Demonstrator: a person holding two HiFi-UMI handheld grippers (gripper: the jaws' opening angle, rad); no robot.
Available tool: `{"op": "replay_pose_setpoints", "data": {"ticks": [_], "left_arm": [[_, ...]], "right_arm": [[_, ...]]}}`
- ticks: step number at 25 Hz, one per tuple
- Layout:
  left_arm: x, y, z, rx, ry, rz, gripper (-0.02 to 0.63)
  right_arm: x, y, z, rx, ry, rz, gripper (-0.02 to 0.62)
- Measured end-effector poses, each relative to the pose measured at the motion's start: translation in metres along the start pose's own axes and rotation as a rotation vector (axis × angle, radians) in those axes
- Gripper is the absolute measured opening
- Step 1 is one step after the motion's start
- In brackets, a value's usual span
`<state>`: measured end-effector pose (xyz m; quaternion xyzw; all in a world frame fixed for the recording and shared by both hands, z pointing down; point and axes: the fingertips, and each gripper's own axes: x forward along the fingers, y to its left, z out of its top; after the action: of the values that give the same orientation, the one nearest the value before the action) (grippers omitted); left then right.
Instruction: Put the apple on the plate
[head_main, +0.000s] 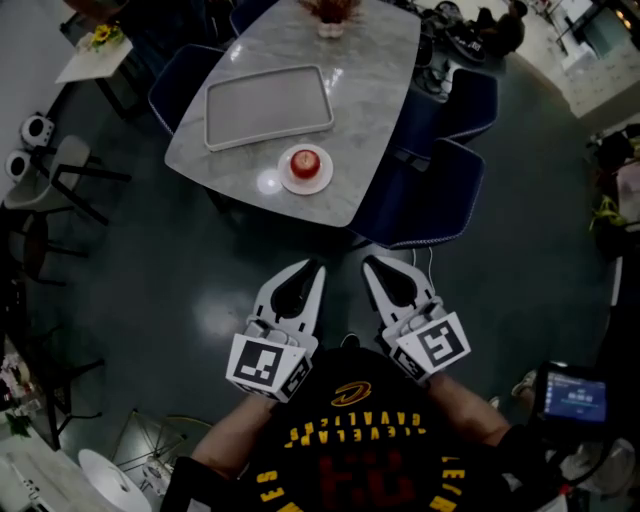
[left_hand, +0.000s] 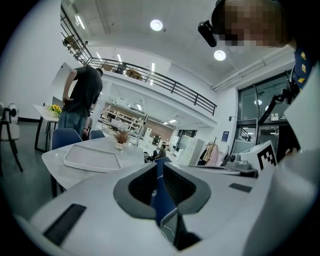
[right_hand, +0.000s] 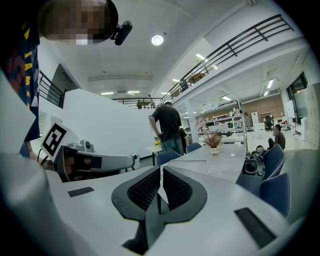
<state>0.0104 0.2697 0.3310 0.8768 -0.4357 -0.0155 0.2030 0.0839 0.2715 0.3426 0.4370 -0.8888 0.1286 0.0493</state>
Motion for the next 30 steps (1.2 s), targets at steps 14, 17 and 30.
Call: {"op": "replay_pose_setpoints", "data": {"ticks": [14, 17, 30], "left_arm": [[0.029, 0.076, 0.004, -0.047, 0.089, -0.038, 0.040], [0.045, 0.088, 0.000, -0.043, 0.115, -0.015, 0.045], [0.127, 0.136, 0.016, -0.038, 0.161, 0.152, 0.084]], "right_arm": [[0.071, -0.017, -0.011, 0.075, 0.087, -0.094, 0.016], [0.085, -0.035, -0.018, 0.124, 0.102, -0.099, 0.057], [0.160, -0.123, -0.001, 0.112, 0.102, 0.017, 0.071]]}}
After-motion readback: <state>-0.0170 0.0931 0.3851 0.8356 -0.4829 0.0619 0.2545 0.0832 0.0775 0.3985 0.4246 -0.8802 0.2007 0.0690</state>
